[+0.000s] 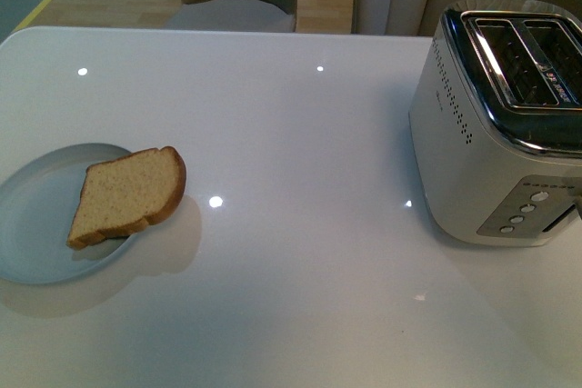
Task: Left arm holds plate, right arm toasts bread
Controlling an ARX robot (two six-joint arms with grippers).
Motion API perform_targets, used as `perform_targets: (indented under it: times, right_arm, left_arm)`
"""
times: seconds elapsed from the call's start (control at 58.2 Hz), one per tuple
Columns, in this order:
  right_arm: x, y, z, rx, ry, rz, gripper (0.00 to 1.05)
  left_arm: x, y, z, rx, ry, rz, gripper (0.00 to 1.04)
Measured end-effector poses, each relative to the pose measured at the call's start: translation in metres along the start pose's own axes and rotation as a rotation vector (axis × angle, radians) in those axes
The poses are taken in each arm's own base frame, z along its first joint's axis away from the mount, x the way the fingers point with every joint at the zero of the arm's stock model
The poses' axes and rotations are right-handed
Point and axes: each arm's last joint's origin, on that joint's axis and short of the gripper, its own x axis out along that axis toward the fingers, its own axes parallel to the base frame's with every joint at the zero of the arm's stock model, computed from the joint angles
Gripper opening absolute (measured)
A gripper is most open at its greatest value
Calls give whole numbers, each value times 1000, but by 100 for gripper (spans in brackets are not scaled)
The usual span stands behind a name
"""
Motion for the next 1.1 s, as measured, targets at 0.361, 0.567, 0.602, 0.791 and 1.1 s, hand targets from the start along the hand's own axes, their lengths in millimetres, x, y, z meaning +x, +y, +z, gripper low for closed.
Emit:
perform_targets:
  times: [0.361, 0.567, 0.602, 0.791, 1.1]
  right_arm:
    - [0, 0, 0, 0, 0, 0, 96]
    - [0, 0, 0, 0, 0, 0, 96]
    - [0, 0, 0, 0, 0, 0, 96]
    - [0, 0, 0, 0, 0, 0, 96]
    - [0, 0, 0, 0, 0, 0, 96]
  left_arm:
    - [0, 0, 0, 0, 0, 0, 98]
    - [0, 0, 0, 0, 1, 0, 98]
    - [0, -1, -1, -42, 47, -16, 98]
    - [5, -9, -2, -512, 384, 9, 98]
    - [71, 21, 7, -560, 390, 30, 98]
